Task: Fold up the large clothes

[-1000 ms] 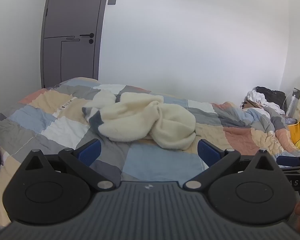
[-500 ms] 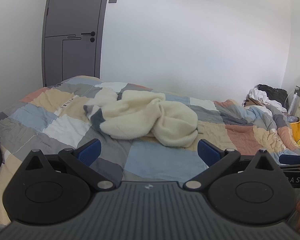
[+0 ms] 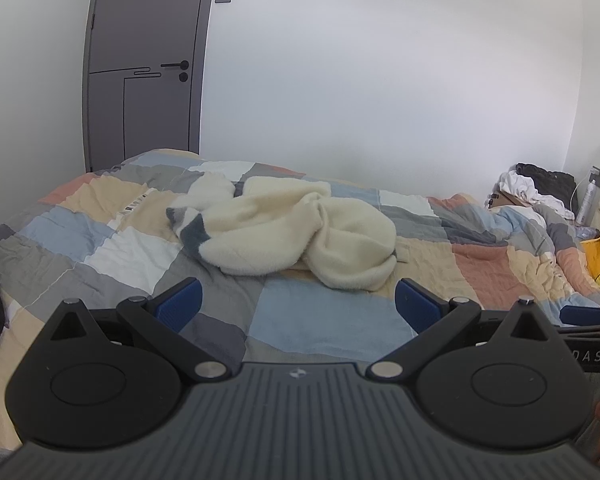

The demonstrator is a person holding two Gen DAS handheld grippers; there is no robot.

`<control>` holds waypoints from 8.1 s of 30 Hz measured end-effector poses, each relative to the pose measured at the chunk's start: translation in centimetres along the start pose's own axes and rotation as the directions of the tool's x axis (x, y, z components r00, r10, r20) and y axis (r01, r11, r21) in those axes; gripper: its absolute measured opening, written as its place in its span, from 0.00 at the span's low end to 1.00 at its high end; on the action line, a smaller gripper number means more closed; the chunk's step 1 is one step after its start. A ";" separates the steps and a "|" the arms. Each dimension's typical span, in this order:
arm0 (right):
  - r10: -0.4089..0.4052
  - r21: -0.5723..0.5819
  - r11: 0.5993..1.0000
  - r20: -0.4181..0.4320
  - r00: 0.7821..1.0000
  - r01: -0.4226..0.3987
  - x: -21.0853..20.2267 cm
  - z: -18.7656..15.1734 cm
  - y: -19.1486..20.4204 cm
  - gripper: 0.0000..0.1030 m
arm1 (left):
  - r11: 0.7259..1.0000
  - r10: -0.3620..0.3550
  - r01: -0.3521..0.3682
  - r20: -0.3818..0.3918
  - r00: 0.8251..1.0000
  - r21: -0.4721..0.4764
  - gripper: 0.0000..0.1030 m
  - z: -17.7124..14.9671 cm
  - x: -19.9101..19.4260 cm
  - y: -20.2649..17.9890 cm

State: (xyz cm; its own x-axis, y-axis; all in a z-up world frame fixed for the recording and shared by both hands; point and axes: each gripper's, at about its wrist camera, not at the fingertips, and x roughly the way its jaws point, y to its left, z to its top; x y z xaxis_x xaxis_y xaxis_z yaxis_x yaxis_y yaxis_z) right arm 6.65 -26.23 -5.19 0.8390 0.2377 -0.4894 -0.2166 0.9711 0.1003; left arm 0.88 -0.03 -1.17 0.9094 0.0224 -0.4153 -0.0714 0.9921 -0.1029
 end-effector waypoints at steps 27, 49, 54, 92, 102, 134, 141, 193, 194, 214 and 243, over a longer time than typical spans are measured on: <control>0.002 -0.003 1.000 -0.018 1.000 -0.002 0.4 0.0 0.1 1.00 | 1.000 -0.002 0.002 -0.008 1.000 0.002 1.00 0.1 0.3 0.2; -0.017 0.006 1.000 -0.029 0.999 0.018 1.3 -0.2 0.7 1.00 | 1.000 -0.003 0.003 0.003 1.000 0.021 1.00 0.3 0.4 0.4; -0.014 0.003 1.000 -0.038 0.999 0.014 1.6 -0.2 0.8 1.00 | 0.999 0.007 -0.007 0.003 1.000 0.043 1.00 0.3 0.8 0.4; 0.102 0.013 0.995 -0.124 0.987 -0.102 17.7 8.6 3.4 1.00 | 0.992 0.122 -0.126 -0.113 0.986 -0.026 1.00 6.6 21.3 7.6; 0.211 0.022 0.977 -0.135 0.968 -0.210 25.9 8.2 5.3 1.00 | 0.963 0.100 -0.153 -0.236 0.967 -0.220 1.00 2.4 31.5 13.9; 0.146 -0.132 0.981 0.047 0.988 -0.139 29.4 5.1 1.1 0.14 | 0.828 -0.053 0.044 0.000 0.999 -0.559 0.16 1.2 32.4 16.5; 0.099 -0.037 0.995 0.155 0.983 -0.095 22.9 6.6 -1.4 0.13 | 0.815 -0.083 0.111 0.075 0.994 -0.569 0.15 1.7 24.8 16.3; 0.266 0.252 0.945 -0.211 0.941 -0.211 21.2 2.2 -0.6 0.59 | 0.772 -0.088 0.006 -0.098 0.991 -0.635 0.66 -2.6 15.8 17.0; 0.277 0.264 0.939 -0.205 0.939 -0.220 20.7 2.0 -0.8 0.59 | 0.774 -0.097 0.012 -0.099 0.990 -0.633 0.66 -2.8 15.1 16.4; 0.507 0.516 0.775 -0.164 0.846 -0.364 20.9 -0.2 -1.3 0.75 | 0.564 -0.380 0.069 -0.185 0.906 -0.823 0.66 -10.0 19.6 13.8; 0.560 0.780 0.533 -0.036 0.828 -0.327 25.6 -2.6 -2.7 0.75 | 0.367 -0.438 0.266 0.086 0.895 -0.892 0.11 -9.5 18.3 16.9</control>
State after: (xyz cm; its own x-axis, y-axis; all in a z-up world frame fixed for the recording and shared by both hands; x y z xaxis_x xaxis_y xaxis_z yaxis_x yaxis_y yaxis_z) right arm 27.38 -22.79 -20.23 0.5553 0.7398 -0.3800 -0.0004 0.4572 0.8894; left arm 12.39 16.00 -19.11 0.8801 -0.4044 -0.2487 -0.1500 0.2600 -0.9539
